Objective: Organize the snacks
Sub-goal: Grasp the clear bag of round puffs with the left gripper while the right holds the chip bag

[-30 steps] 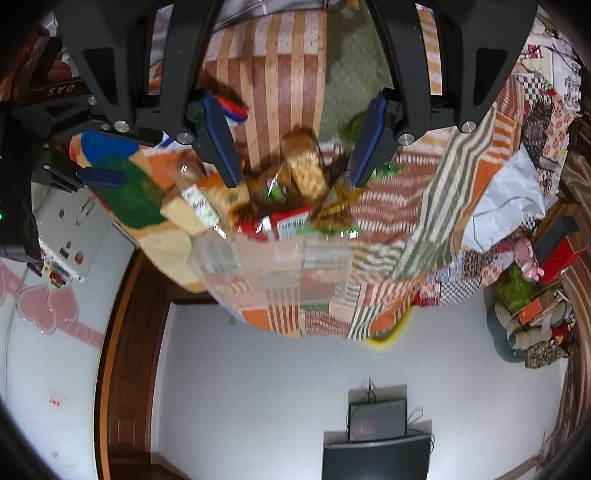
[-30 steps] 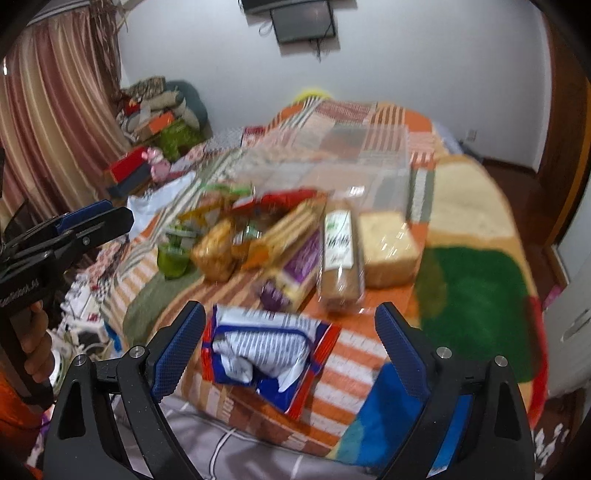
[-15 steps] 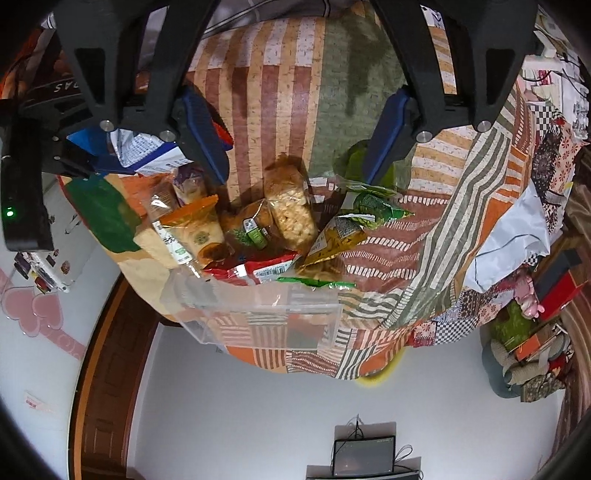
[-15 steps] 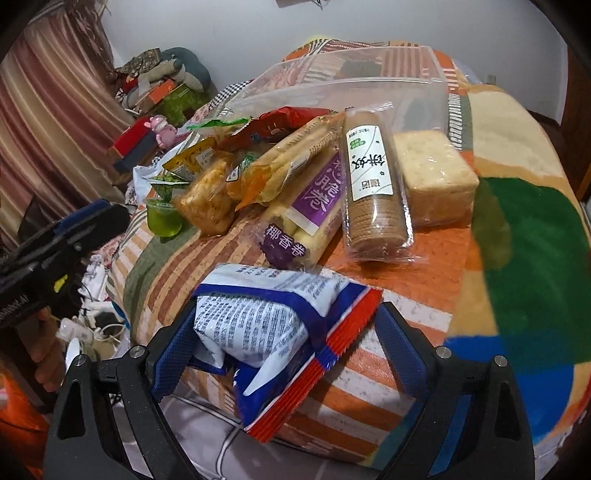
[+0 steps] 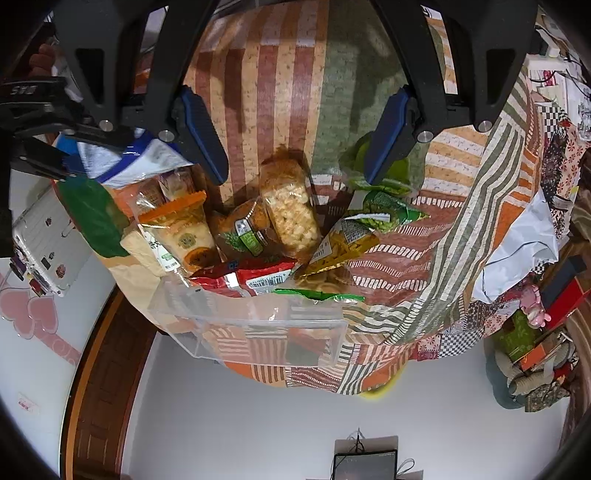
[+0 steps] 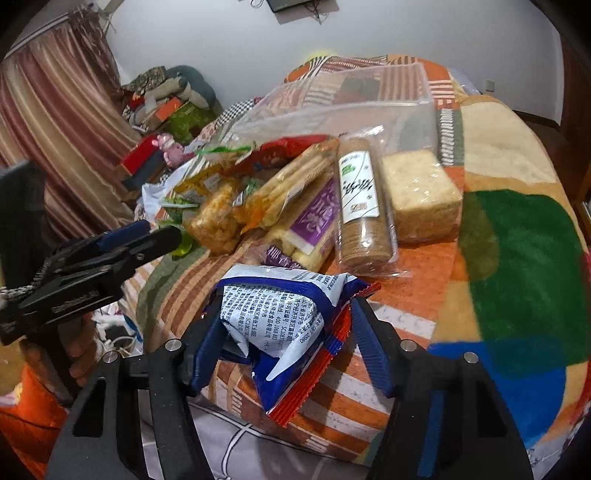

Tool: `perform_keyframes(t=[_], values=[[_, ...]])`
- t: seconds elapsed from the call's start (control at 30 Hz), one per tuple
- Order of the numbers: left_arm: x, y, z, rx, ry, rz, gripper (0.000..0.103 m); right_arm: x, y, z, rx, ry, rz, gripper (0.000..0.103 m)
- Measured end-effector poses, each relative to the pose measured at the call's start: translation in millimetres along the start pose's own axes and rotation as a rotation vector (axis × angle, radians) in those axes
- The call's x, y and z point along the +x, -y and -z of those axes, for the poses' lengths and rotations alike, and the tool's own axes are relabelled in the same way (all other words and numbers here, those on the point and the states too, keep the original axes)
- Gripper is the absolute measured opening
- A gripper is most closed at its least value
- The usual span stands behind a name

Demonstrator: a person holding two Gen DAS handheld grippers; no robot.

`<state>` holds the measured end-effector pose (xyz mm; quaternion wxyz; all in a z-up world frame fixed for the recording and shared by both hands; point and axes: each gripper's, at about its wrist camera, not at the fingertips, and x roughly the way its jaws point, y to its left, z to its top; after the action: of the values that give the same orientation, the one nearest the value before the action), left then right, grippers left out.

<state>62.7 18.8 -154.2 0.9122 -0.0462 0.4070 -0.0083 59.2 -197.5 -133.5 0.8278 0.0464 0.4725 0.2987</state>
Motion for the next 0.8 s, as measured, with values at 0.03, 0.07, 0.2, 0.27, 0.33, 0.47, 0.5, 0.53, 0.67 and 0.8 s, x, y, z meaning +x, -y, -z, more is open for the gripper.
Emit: perform_keyframes(t=[0.03, 0.07, 0.2, 0.27, 0.33, 0.47, 0.5, 0.53, 0.67, 0.8], values=[[3, 0, -2, -0.006, -0.005, 0.008, 0.075, -4, 1, -1, 0.001, 0.01, -0.003, 0.062], [5, -1, -3, -0.011, -0.012, 0.02, 0.075, -6, 0, -2, 0.001, 0.017, -0.005, 0.062], [19, -2, -10, -0.029, -0.04, 0.044, 0.067, -24, 2, -9, -0.009, 0.076, 0.007, 0.062], [27, -2, -12, -0.036, -0.058, 0.053, 0.06, -32, 3, -13, -0.008, 0.109, 0.011, 0.062], [37, -1, -14, -0.042, -0.076, 0.05, 0.053, -35, 1, -20, -0.011, 0.132, 0.024, 0.062], [56, -3, -15, -0.068, -0.108, 0.055, 0.052, -42, 4, -26, -0.008, 0.177, 0.045, 0.062], [60, -3, -16, -0.074, -0.113, 0.06, 0.052, -43, 6, -29, -0.004, 0.185, 0.048, 0.062], [63, -2, -17, -0.075, -0.115, 0.064, 0.052, -44, 7, -30, -0.002, 0.191, 0.052, 0.062], [69, 3, -17, -0.054, -0.104, 0.044, 0.044, -42, 13, -35, 0.019, 0.21, 0.058, 0.062], [64, 4, -13, -0.036, -0.098, 0.035, 0.038, -44, 14, -36, 0.039, 0.217, 0.048, 0.062]])
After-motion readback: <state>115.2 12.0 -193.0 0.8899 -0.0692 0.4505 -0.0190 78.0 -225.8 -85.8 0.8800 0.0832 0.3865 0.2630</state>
